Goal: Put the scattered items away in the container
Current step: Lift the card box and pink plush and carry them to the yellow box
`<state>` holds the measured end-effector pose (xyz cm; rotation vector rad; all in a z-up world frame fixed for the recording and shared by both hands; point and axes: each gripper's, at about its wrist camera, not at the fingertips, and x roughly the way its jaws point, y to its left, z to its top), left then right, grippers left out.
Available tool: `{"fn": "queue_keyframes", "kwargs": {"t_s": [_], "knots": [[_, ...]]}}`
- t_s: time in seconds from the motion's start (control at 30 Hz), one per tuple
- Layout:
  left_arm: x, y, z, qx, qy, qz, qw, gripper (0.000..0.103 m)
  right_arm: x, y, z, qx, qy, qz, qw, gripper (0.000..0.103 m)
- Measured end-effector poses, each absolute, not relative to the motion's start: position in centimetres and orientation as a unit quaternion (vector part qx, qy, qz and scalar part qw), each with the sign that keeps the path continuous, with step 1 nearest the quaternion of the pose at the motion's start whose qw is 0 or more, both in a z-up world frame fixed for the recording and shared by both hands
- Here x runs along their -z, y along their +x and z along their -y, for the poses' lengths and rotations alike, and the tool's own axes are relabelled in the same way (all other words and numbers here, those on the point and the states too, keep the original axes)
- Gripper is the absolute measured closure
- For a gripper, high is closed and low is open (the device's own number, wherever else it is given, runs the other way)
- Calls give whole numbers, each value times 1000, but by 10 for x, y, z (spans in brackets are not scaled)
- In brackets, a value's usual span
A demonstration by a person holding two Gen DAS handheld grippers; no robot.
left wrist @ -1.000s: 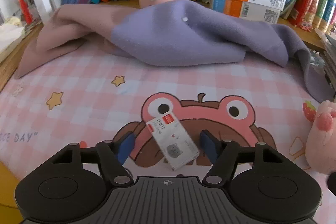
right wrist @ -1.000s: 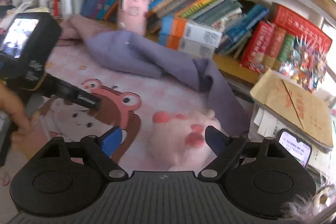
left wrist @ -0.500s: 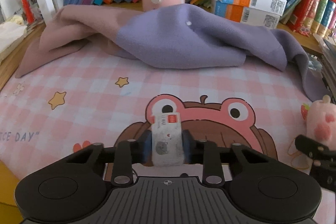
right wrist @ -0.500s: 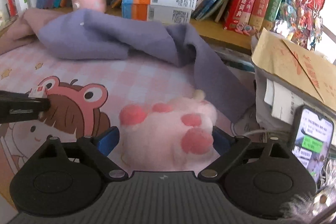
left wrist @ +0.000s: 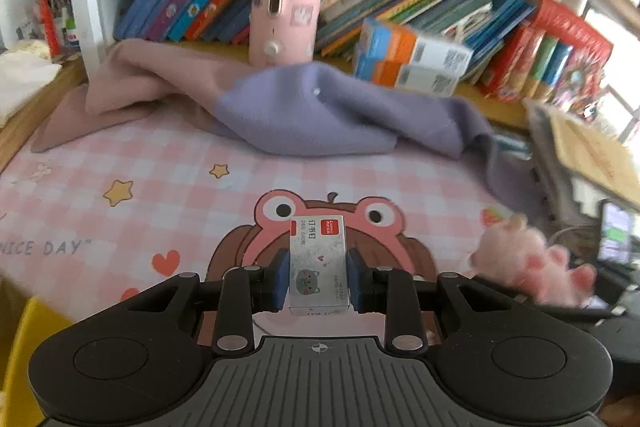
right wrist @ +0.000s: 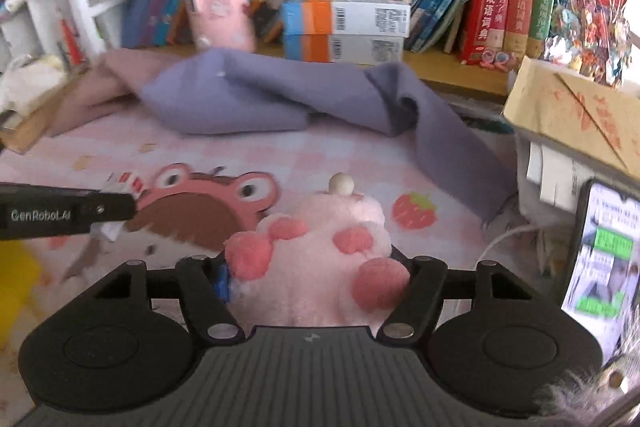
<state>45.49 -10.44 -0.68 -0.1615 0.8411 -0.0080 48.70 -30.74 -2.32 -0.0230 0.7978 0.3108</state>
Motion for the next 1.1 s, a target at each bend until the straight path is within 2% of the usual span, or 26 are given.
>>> {"fn": "queue_keyframes", "kwargs": {"t_s": [0.4,1.1], "knots": [[-16,374,94,31,-110,-429,896,75,5,401,303,-195,-46,-379,904,38],[-44,246,74,108,-93,-392,909,75,-37,285,268,-177,-72,-344,919,37]]}}
